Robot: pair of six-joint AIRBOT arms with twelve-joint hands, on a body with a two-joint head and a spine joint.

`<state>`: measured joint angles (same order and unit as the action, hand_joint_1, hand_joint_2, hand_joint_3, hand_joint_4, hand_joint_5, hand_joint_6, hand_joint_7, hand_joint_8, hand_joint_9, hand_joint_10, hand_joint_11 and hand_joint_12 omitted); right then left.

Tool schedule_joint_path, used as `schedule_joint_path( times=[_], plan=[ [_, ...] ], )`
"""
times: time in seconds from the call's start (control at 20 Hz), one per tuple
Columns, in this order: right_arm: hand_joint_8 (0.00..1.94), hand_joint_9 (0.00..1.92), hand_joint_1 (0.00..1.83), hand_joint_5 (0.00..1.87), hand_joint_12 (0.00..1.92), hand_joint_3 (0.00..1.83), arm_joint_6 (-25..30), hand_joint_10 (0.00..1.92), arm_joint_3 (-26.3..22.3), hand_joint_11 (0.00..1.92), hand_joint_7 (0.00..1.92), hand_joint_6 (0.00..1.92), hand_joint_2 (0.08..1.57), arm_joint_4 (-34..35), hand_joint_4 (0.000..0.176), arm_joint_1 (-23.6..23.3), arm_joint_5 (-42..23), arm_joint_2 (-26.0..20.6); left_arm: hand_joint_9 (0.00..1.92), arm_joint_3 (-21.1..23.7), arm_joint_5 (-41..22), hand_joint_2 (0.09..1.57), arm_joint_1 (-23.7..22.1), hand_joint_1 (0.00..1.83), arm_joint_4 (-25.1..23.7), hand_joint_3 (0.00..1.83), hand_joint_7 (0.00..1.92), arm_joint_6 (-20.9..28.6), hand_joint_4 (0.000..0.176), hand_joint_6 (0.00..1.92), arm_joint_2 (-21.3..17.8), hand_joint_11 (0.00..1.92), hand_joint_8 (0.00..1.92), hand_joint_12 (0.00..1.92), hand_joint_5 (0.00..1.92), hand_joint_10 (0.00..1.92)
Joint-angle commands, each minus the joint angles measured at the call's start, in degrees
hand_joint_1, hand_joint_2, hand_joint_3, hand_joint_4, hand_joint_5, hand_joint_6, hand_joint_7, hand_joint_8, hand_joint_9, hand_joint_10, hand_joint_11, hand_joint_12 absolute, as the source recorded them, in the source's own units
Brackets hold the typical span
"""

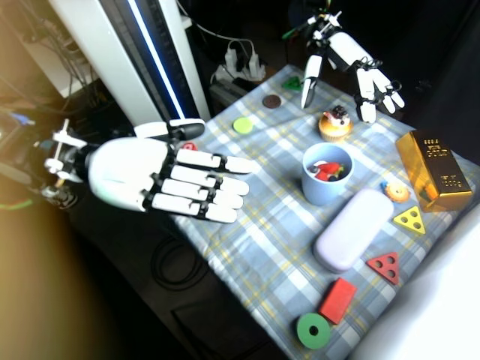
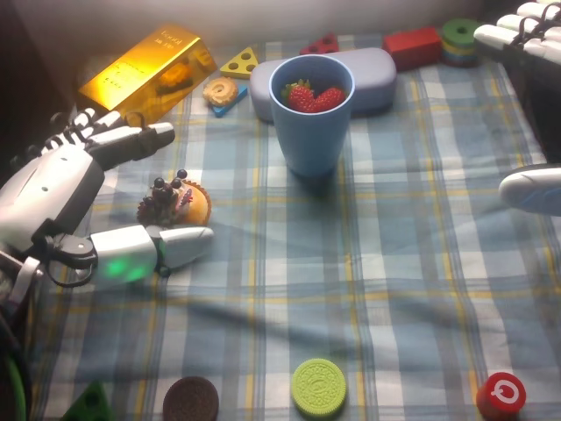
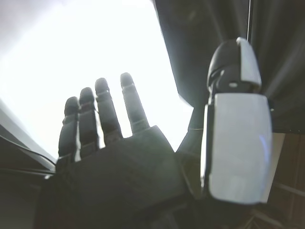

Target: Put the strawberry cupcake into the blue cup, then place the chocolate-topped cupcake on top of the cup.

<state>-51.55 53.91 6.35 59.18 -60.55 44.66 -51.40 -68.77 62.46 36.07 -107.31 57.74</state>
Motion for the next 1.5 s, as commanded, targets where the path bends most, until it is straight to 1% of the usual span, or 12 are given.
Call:
schedule_joint_path(
  times=[0.0, 0.05, 0.2, 0.25, 0.3, 0.6, 0.75, 0.85, 0.9, 1.25, 1.4, 1.45],
  plan=[
    [0.0, 0.08, 0.0, 0.1, 0.06, 0.02, 0.5, 0.01, 0.2, 0.07, 0.13, 0.01, 0.99, 0.7, 0.0, -0.1, -7.2, 0.2, 0.14, -0.4, -6.0, 0.77, -0.2, 0.77, -1.2, 0.0, 0.52, 0.2, 0.051, 0.01, 0.1, 0.0, 0.0, 0.0, 0.51, 0.0],
    [0.0, 0.09, 0.0, 0.1, 0.07, 0.02, 0.6, 0.01, 0.2, 0.09, 0.13, 0.01, 0.98, 0.7, 0.0, 0.0, -7.2, 0.2, 0.16, -0.6, -5.8, 0.76, -0.1, 0.82, -0.8, 0.0, 0.55, 0.2, 0.038, 0.02, 0.3, 0.0, 0.02, 0.0, 0.54, 0.01],
    [0.0, 0.07, 0.0, 0.09, 0.07, 0.01, 0.8, 0.0, 0.3, 0.07, 0.11, 0.0, 1.0, 0.7, 0.004, 0.2, -7.2, 0.2, 0.17, -1.5, -5.3, 0.78, 0.0, 0.79, 0.3, 0.0, 0.62, 0.2, 0.046, 0.01, 1.7, 0.0, 0.02, 0.0, 0.59, 0.0],
    [0.0, 0.07, 0.0, 0.08, 0.07, 0.0, 0.8, 0.0, 0.3, 0.08, 0.1, 0.0, 0.98, 0.7, 0.025, 0.2, -7.2, 0.2, 0.18, -1.8, -5.2, 0.78, 0.0, 0.81, 0.6, 0.0, 0.66, 0.2, 0.046, 0.01, 2.1, 0.0, 0.01, 0.0, 0.62, 0.0],
    [0.0, 0.1, 0.0, 0.09, 0.1, 0.0, 0.9, 0.01, 0.3, 0.13, 0.11, 0.01, 0.98, 0.7, 0.017, 0.2, -7.2, 0.2, 0.2, -2.2, -4.8, 0.8, 0.1, 0.78, 1.1, 0.01, 0.68, 0.2, 0.063, 0.01, 2.5, 0.0, 0.01, 0.0, 0.63, 0.01],
    [0.0, 0.08, 0.0, 0.07, 0.09, 0.0, 1.0, 0.0, 0.3, 0.1, 0.1, 0.0, 1.0, 0.7, 0.032, 0.4, -7.2, 0.2, 0.22, -2.9, -4.3, 0.83, 0.2, 0.87, 1.7, 0.01, 0.7, 0.2, 0.071, 0.02, 3.0, 0.0, 0.01, 0.0, 0.68, 0.01],
    [0.0, 0.07, 0.0, 0.08, 0.09, 0.01, 1.0, 0.0, 0.4, 0.07, 0.09, 0.0, 1.02, 0.7, 0.014, 0.4, -7.2, 0.3, 0.25, -3.0, -4.1, 0.85, 0.1, 0.9, 1.4, 0.0, 0.78, 0.2, 0.092, 0.01, 3.4, 0.0, 0.01, 0.0, 0.74, 0.0],
    [0.0, 0.12, 0.0, 0.09, 0.15, 0.0, 1.1, 0.01, 0.4, 0.18, 0.11, 0.0, 1.0, 0.7, 0.014, 0.4, -7.2, 0.3, 0.27, -3.2, -4.1, 0.86, 0.1, 0.98, 1.3, 0.0, 0.83, 0.2, 0.067, 0.01, 3.4, 0.0, 0.01, 0.0, 0.8, 0.0],
    [0.0, 0.1, 0.0, 0.09, 0.13, 0.0, 1.1, 0.0, 0.4, 0.13, 0.1, 0.0, 1.0, 0.7, 0.034, 0.4, -7.2, 0.3, 0.27, -3.2, -4.1, 0.86, 0.1, 1.02, 1.3, 0.0, 0.85, 0.2, 0.064, 0.01, 3.4, 0.0, 0.01, 0.0, 0.81, 0.0],
    [0.01, 0.09, 0.0, 0.07, 0.13, 0.0, 1.3, 0.01, 0.4, 0.1, 0.1, 0.01, 0.99, 0.7, 0.075, 0.6, -7.2, 0.4, 0.3, -3.4, -4.6, 0.99, -0.1, 0.99, 1.3, 0.01, 0.91, 0.2, 0.09, 0.01, 3.2, 0.0, 0.01, 0.0, 0.88, 0.01],
    [0.0, 0.09, 0.0, 0.07, 0.15, 0.0, 1.3, 0.0, 0.4, 0.13, 0.09, 0.0, 1.0, 0.7, 0.059, 0.6, -7.2, 0.4, 0.31, -3.2, -4.9, 1.0, -0.5, 0.98, 0.9, 0.01, 0.92, 0.2, 0.075, 0.01, 2.9, 0.0, 0.01, 0.0, 0.9, 0.01],
    [0.0, 0.08, 0.0, 0.07, 0.14, 0.0, 1.3, 0.0, 0.4, 0.09, 0.1, 0.0, 1.0, 0.7, 0.056, 0.6, -7.2, 0.4, 0.32, -3.0, -5.1, 1.05, -0.8, 1.03, 0.6, 0.01, 0.94, 0.2, 0.156, 0.67, 2.7, 0.0, 0.02, 0.0, 1.02, 0.02]
  ],
)
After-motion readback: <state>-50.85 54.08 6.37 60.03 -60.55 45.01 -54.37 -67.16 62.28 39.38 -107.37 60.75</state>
